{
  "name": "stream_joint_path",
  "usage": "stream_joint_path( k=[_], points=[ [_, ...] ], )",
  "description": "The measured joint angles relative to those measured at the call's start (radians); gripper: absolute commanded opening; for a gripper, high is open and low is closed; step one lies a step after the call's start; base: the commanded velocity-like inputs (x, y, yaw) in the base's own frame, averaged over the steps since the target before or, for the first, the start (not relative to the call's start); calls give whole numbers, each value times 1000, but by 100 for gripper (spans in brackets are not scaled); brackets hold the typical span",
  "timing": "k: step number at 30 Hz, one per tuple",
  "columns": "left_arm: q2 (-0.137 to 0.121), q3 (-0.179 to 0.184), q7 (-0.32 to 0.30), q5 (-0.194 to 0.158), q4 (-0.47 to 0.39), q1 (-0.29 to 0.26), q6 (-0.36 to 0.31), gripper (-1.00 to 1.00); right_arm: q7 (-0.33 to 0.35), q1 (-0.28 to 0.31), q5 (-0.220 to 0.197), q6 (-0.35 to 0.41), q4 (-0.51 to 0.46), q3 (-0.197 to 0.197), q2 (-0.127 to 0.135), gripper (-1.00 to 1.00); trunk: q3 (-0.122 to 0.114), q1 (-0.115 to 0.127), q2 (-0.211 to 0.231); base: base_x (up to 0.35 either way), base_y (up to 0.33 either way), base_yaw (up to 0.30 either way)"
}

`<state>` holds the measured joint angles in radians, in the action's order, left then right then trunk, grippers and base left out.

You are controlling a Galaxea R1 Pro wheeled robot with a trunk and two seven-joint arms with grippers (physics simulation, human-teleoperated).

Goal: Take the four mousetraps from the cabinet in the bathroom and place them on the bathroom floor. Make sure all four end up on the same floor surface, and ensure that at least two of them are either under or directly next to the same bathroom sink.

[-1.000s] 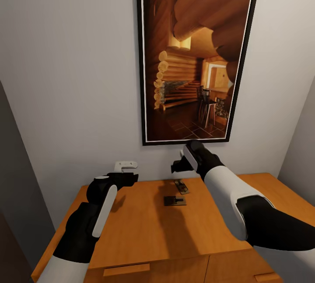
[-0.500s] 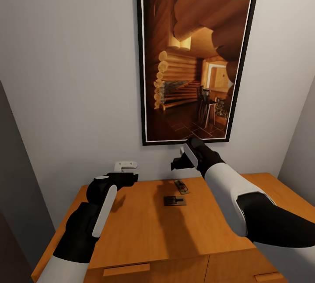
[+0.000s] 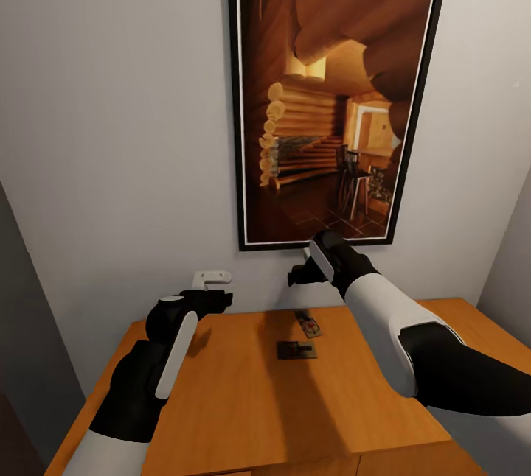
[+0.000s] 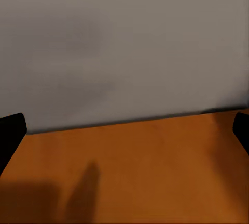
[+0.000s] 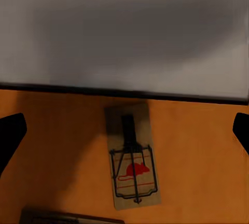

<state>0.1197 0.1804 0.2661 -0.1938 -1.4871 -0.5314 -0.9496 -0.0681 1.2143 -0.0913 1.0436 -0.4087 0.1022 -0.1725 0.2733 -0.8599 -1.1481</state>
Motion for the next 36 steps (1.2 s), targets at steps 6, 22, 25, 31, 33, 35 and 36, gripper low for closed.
stream_joint_path(
  k=[6, 22, 25, 31, 33, 35, 36],
  points=[
    [0, 0, 0, -3, 0, 0, -3, 100, 0, 0, 0, 0, 0, 0, -1, 100, 0, 0, 0, 40, 0, 0],
    [5, 9, -2, -93, 53, 0, -92, 100, 0, 0, -2, 0, 2, 2, -2, 100, 0, 0, 0, 4, 0, 0],
    [3, 19, -2, -127, 66, 0, -94, 100, 0, 0, -2, 0, 2, 2, -2, 100, 0, 0, 0, 0, 0, 0],
    [-12, 63, -2, -267, 84, 0, -95, 100, 0, 0, -2, 0, 13, 1, -2, 100, 0, 0, 0, 0, 0, 0],
    [-25, 74, -2, -312, 83, 0, -95, 100, 0, 0, -2, 0, 30, 0, -2, 100, 0, 0, 0, 0, 0, 0],
    [-43, 80, -2, -350, 80, 0, -95, 100, 0, 0, 0, 0, 52, -4, -2, 100, 0, 0, 0, 0, 0, 0],
    [-52, 83, -2, -365, 78, 0, -95, 100, 0, 0, 0, 0, 64, -4, -1, 100, 0, 0, 0, 0, 0, 0]
  ],
)
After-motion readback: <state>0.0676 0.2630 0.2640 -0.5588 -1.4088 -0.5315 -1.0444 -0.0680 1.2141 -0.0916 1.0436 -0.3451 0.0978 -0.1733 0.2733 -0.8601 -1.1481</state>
